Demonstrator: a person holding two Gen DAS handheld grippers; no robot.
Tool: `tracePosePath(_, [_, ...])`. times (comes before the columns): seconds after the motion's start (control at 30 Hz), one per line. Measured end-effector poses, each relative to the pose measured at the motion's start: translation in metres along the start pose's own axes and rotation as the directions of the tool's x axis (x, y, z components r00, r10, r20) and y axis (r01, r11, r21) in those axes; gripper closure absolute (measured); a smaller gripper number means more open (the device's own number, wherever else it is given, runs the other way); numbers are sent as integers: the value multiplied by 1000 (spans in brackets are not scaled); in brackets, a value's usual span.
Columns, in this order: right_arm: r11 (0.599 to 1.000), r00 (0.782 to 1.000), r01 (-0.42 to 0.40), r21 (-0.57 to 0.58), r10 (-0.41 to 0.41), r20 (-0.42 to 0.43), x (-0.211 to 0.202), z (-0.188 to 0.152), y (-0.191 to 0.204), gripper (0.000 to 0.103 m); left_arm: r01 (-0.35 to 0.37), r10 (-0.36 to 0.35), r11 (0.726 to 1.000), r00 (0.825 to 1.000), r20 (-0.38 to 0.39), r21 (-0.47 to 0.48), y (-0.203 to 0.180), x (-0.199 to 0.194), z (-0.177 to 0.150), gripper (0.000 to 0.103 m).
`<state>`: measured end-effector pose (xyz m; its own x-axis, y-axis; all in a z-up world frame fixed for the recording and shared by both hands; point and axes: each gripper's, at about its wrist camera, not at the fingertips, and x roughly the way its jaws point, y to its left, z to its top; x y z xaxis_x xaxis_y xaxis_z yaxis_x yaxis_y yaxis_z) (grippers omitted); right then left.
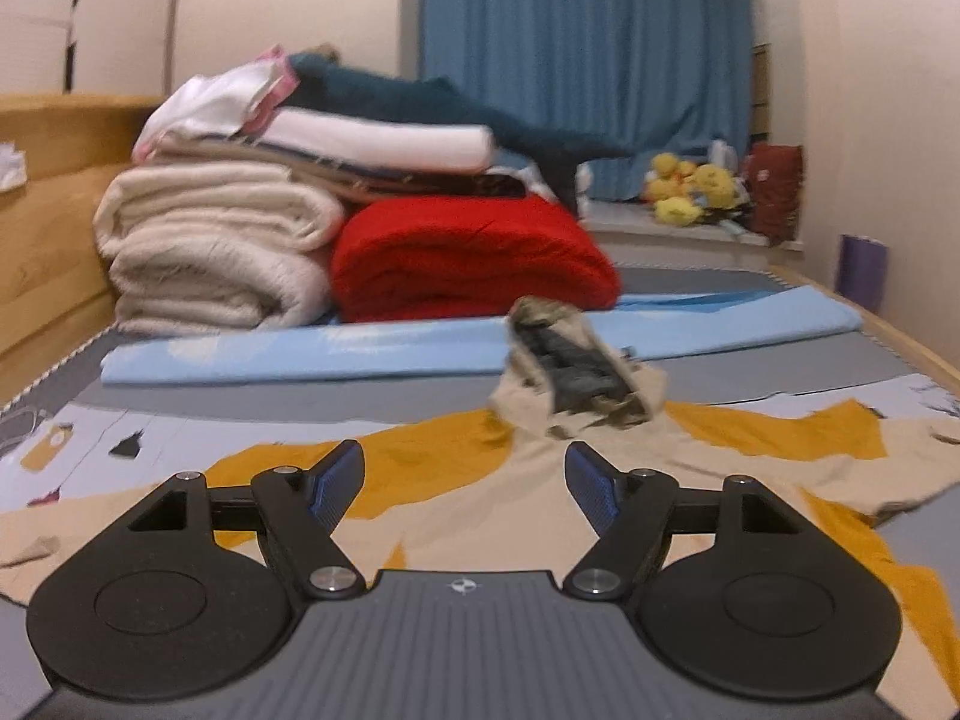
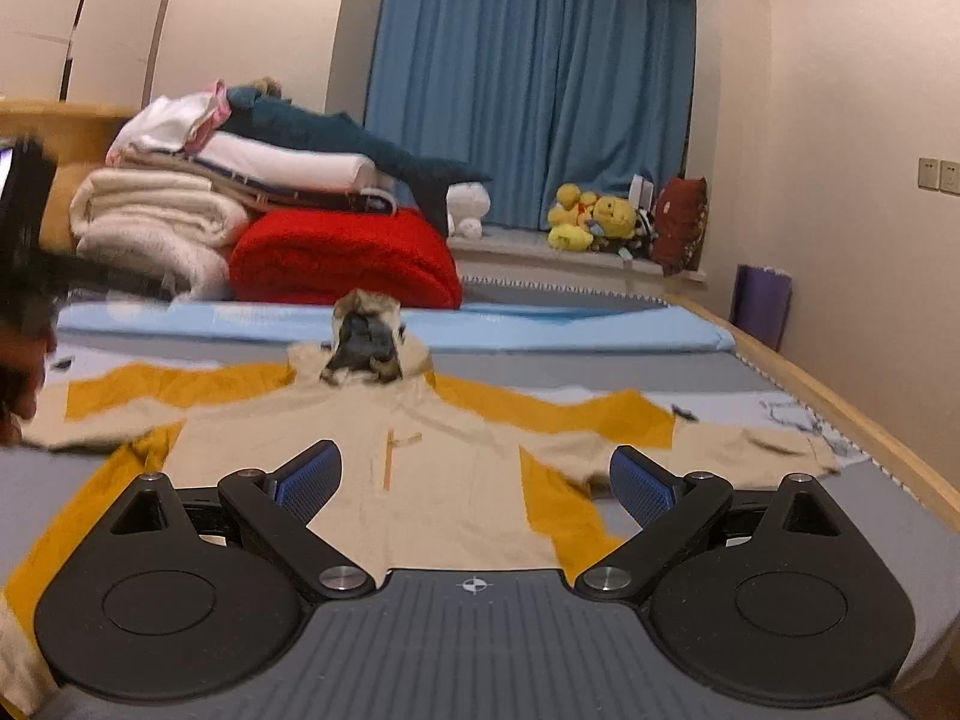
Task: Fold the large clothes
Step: 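Move the left tool down to the sleeve cuff nearest it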
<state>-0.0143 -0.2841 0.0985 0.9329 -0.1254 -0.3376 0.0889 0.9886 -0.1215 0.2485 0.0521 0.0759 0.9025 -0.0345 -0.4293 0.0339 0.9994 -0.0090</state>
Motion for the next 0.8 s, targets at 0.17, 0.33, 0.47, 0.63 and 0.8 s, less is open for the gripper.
tracePosePath(0.17, [999,998,-38,16,37,50,46,40,5,7,-54,50,997,996,-79,-55,49,36,-21,37])
tracePosePath(0.33, [993,989,-113,20,111,95,100,71,27,7,-140,124,983,983,-132,-115,106,62,-38,52])
tracePosePath(0.47, [984,974,-180,11,177,142,142,93,49,7,-236,202,955,960,-192,-178,156,78,-50,61])
tracePosePath(0.63, [980,966,-191,-57,198,167,183,80,67,7,-349,296,916,920,-256,-197,210,90,-64,64])
tracePosePath(0.8, [964,965,-253,-82,258,53,216,66,73,7,-412,340,880,894,-293,-235,252,98,-71,64])
